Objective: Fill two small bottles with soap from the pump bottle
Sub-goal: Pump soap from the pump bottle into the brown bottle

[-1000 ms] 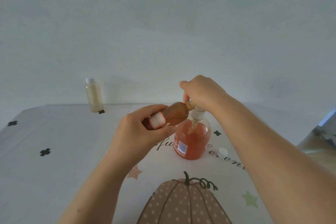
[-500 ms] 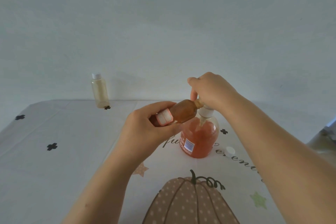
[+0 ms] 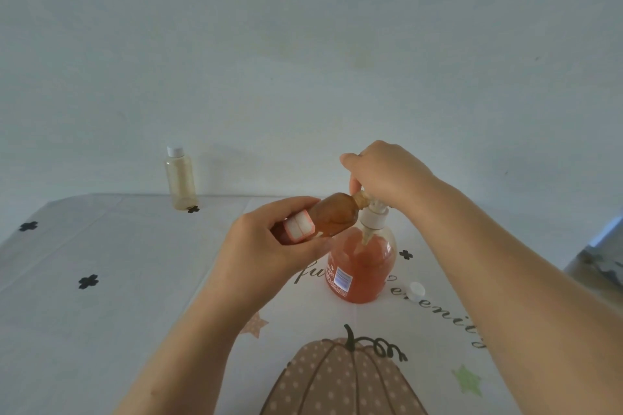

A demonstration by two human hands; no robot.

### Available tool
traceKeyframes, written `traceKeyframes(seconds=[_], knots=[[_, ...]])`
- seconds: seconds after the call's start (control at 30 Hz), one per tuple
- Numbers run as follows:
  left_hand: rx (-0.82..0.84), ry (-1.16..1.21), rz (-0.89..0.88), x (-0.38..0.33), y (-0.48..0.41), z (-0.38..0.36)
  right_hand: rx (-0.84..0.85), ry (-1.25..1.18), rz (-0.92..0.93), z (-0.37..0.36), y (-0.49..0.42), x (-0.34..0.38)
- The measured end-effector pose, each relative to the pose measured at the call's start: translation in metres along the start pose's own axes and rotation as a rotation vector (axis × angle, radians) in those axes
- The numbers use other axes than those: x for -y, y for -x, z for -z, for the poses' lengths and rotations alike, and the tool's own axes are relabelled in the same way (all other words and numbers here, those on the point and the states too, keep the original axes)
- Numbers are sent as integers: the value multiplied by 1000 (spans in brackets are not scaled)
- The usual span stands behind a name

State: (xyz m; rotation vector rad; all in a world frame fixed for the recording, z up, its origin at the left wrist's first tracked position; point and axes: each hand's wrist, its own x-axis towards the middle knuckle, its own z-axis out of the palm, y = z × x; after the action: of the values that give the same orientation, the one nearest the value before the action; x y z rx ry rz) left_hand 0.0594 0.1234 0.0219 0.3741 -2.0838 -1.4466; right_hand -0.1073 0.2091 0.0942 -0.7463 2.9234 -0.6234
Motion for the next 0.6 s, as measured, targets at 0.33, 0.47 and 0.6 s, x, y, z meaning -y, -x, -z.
traceKeyframes(seconds=[0.33, 0.47, 0.6], knots=[[0, -40, 11, 7, -2, -1, 47, -2, 2, -10, 1, -3], [2, -33, 23, 7, -2, -2, 62, 84, 64, -8, 3, -4], [0, -14, 21, 6, -1, -2, 29, 65, 46, -5, 3, -3]])
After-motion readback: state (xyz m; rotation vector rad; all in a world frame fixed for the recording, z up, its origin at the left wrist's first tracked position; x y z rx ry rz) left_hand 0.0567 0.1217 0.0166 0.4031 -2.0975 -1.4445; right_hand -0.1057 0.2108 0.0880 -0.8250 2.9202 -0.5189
